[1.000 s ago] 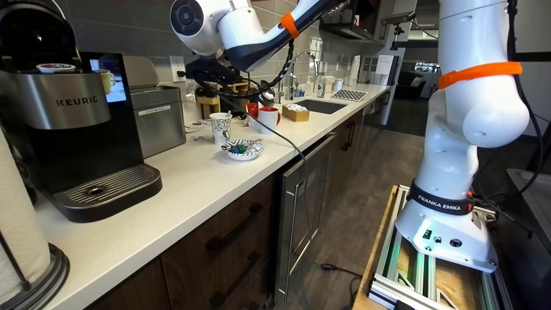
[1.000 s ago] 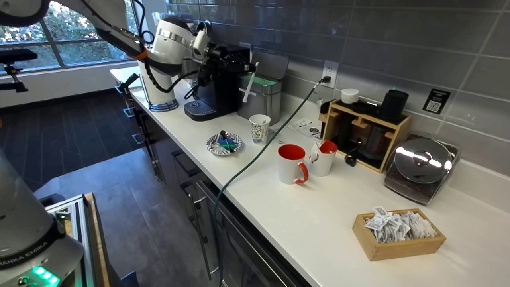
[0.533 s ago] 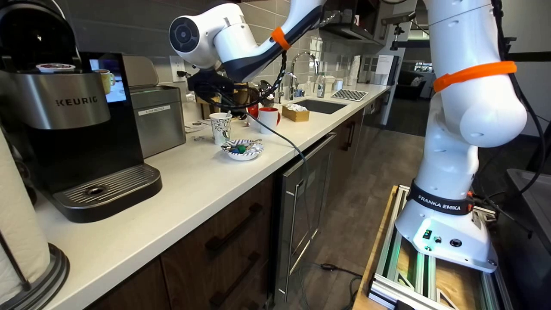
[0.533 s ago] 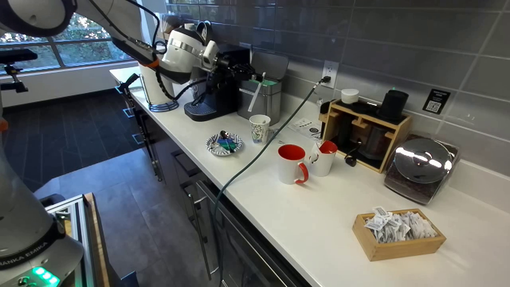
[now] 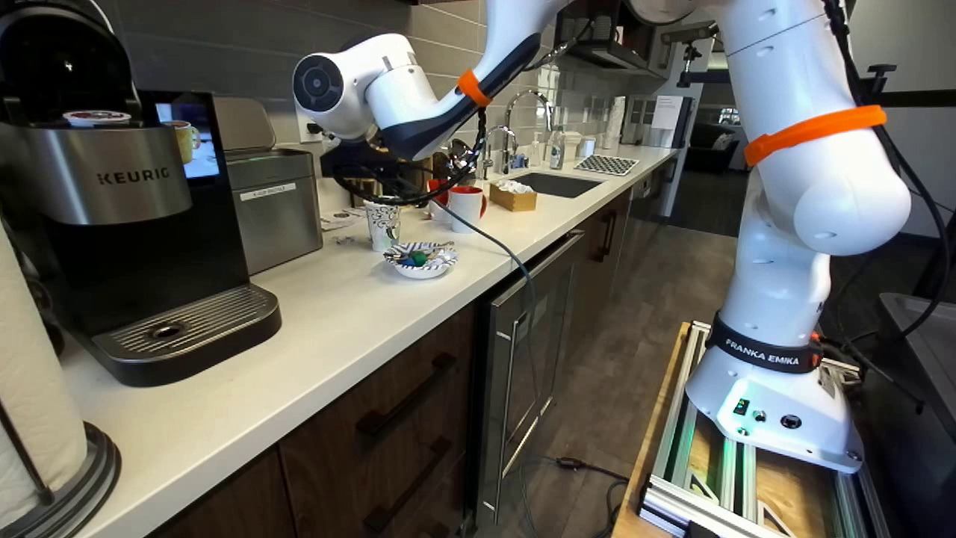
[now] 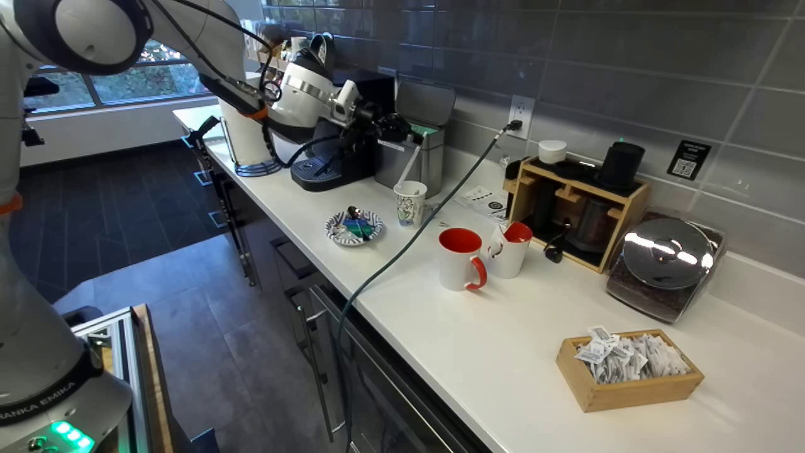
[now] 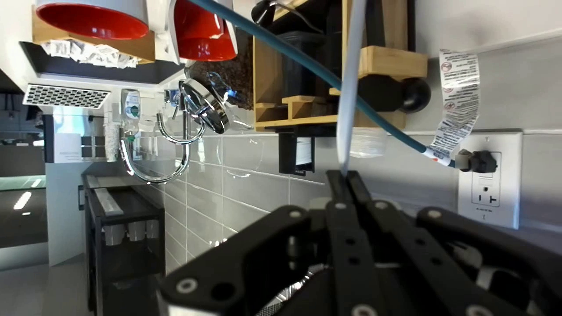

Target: Move the coffee cup on the left to the right then put the white straw in the cup.

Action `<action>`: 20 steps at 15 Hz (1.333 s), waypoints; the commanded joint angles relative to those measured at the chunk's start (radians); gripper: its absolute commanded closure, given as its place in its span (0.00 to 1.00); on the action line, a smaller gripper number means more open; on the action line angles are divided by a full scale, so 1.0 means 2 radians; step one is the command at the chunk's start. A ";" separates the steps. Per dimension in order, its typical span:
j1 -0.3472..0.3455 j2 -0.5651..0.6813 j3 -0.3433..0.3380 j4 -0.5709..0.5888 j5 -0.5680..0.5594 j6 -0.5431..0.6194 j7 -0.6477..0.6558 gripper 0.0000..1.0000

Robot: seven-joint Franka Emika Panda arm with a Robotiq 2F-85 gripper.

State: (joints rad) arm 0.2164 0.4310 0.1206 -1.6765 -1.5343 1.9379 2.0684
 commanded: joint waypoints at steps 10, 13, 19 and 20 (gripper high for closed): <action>-0.017 0.023 0.004 0.003 0.019 0.029 0.000 0.68; -0.015 0.024 0.005 0.002 0.024 0.029 0.002 0.47; -0.021 0.000 0.013 -0.008 0.061 0.037 0.031 0.02; -0.025 -0.012 0.015 -0.015 0.079 0.049 0.038 0.00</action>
State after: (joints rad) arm 0.1920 0.4746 0.1322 -1.6602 -1.4631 1.9752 2.0892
